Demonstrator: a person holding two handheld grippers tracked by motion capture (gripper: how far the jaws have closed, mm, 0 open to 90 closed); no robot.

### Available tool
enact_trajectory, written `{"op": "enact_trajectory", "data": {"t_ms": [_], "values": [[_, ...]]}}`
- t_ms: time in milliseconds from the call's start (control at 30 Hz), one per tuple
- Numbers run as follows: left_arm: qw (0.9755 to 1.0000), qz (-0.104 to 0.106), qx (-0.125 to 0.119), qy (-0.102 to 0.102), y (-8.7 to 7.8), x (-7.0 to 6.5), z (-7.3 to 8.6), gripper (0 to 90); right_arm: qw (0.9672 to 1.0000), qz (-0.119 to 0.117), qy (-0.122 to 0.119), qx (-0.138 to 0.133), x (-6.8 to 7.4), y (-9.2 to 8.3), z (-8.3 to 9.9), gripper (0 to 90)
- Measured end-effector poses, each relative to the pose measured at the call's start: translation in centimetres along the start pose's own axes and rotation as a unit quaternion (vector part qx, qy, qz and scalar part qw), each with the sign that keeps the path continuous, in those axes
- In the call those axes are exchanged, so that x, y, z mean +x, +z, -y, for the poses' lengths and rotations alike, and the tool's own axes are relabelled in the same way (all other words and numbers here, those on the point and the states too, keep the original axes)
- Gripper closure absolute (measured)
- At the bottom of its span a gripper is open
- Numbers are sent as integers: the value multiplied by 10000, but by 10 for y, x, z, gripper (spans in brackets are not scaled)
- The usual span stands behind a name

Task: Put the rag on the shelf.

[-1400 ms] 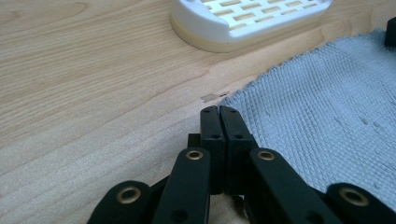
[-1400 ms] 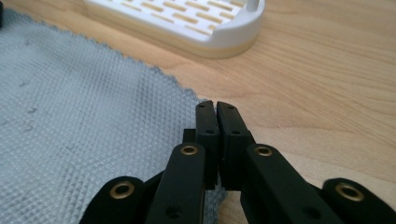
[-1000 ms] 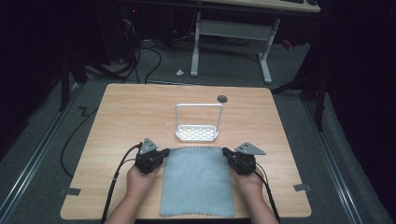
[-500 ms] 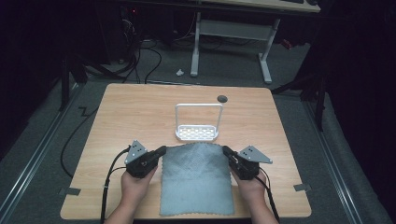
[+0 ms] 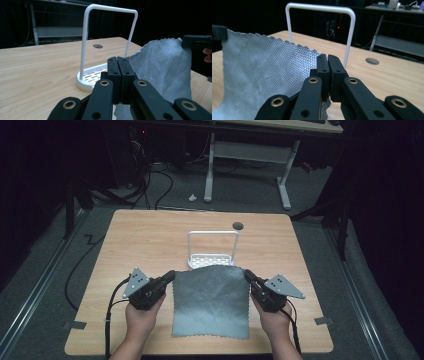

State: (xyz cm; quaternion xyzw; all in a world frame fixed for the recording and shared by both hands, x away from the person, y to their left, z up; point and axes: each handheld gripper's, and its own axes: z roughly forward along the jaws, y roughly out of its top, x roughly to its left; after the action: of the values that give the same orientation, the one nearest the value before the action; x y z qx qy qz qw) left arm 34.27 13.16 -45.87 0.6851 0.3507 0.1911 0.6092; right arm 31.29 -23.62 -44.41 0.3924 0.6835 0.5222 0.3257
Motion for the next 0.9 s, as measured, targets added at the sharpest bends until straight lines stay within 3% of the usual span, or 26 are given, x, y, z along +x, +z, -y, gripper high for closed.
{"op": "enact_trajectory", "data": {"t_ms": [167,233,467,800,900], "values": [[9999,27,-142,24,2,-6,-9,894,9998,-20,-121,-140,1,-5,-11,891],[9998,30,-182,79,4,-8,-13,894,9997,-51,-35,-220,0,-6,-15,891],[9987,-23,-454,222,5,-13,-35,896,9989,-37,-106,-445,-5,-10,-35,892],[9964,-111,-726,423,6,-10,-68,896,9970,62,-149,-757,-14,-8,-66,892],[9953,-159,-764,580,11,-7,-80,897,9963,75,-142,-845,-16,-7,-75,892]]}}
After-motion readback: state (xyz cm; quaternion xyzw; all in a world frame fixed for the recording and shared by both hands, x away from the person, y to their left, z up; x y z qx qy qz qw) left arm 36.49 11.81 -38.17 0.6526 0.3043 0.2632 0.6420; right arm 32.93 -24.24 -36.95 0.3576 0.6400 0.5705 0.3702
